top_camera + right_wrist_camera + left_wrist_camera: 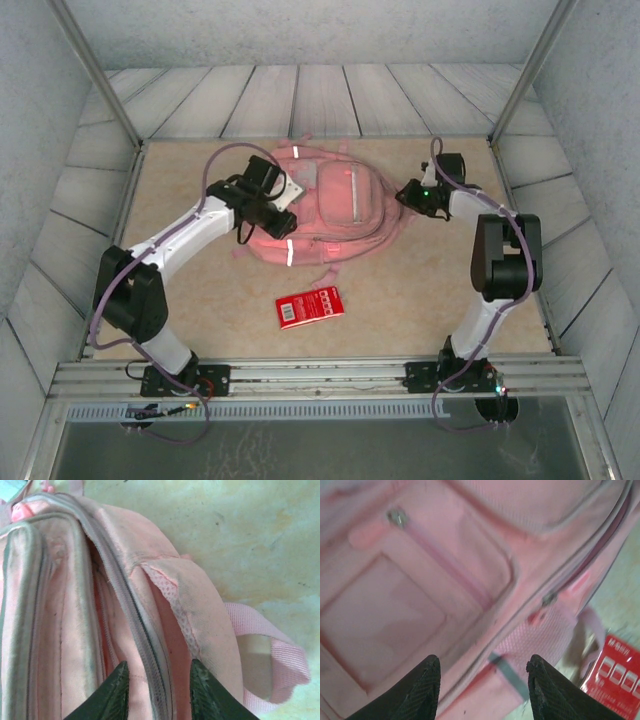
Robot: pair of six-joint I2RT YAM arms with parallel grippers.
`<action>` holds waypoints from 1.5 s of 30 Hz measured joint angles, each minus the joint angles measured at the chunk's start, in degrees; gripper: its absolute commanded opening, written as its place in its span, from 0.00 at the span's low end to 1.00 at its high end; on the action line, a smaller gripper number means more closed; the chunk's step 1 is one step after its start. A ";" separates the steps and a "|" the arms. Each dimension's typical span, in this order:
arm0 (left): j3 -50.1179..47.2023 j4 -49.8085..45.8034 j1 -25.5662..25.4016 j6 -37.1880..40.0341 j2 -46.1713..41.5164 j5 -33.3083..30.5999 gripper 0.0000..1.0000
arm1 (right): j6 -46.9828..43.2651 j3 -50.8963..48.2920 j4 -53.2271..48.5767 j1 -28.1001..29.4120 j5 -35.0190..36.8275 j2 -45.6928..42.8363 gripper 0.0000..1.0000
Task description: Pack the student bag
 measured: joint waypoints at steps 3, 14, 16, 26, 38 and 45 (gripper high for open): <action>0.00 -1.66 -0.42 2.16 0.28 -2.71 0.59 | -2.32 -2.34 -2.75 0.09 -0.44 -4.11 0.50; 0.33 -0.96 -5.66 12.17 6.64 -16.44 0.72 | -7.72 -21.44 -0.42 11.06 -7.96 -27.28 0.61; 0.33 0.00 -5.66 13.64 7.02 -17.42 0.72 | -7.69 -24.41 1.84 13.44 -8.37 -29.05 0.60; 2.12 3.15 -5.46 18.01 10.86 -18.67 0.52 | -4.83 -34.12 18.58 22.51 -8.59 -29.24 0.48; 6.16 2.40 -4.83 15.78 12.57 -9.01 0.14 | -0.31 -35.39 30.86 31.63 5.33 -24.44 0.46; 8.37 1.68 -4.35 11.37 14.34 0.72 0.10 | 1.57 -29.83 23.98 36.52 23.67 -24.68 0.40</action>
